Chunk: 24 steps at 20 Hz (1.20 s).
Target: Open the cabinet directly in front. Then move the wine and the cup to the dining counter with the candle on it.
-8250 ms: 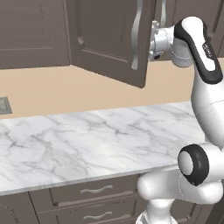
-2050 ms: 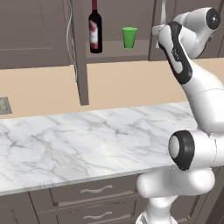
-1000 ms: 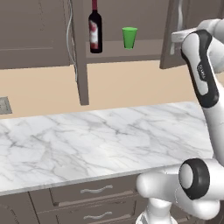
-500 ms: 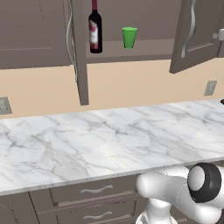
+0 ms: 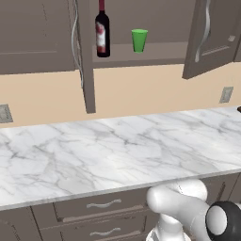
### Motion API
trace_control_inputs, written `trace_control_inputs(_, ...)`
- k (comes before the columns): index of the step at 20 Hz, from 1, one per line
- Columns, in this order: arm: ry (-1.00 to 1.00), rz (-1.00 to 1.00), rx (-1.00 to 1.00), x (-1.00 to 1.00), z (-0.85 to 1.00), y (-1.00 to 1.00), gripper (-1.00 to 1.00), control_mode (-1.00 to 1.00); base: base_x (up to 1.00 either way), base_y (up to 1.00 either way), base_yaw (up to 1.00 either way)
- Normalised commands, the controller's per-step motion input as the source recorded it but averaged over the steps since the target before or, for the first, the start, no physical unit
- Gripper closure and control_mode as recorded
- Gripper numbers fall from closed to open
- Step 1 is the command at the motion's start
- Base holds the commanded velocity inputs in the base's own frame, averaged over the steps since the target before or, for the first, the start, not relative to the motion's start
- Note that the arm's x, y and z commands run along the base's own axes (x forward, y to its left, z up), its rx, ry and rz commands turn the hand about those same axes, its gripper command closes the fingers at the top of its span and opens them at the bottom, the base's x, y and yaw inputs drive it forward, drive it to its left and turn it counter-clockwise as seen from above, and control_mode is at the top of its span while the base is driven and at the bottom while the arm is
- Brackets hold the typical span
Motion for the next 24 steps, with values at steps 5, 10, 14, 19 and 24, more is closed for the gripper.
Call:
trace_control_inputs(5, -0.17, 0.02, -0.25, -1.00, -0.59, 1.00, -1.00, -1.00, 0.00, 0.00, 0.00)
trace_control_inputs(10, -0.23, 0.02, -0.33, -1.00, -0.68, 1.00, -1.00, -1.00, 0.00, 0.00, 0.00)
trace_control_inputs(14, -0.42, -0.03, -0.27, -0.41, 0.14, 0.85, -1.00, -1.00, 0.00, 0.00, 0.00)
trace_control_inputs(19, -0.24, -0.08, -0.17, 0.18, 0.35, 0.40, -1.00, -1.00, 0.00, 0.00, 0.00)
trace_control_inputs(24, 0.03, -0.05, -0.08, 0.94, 0.03, 0.20, -1.00, -1.00, 0.00, 0.00, 0.00)
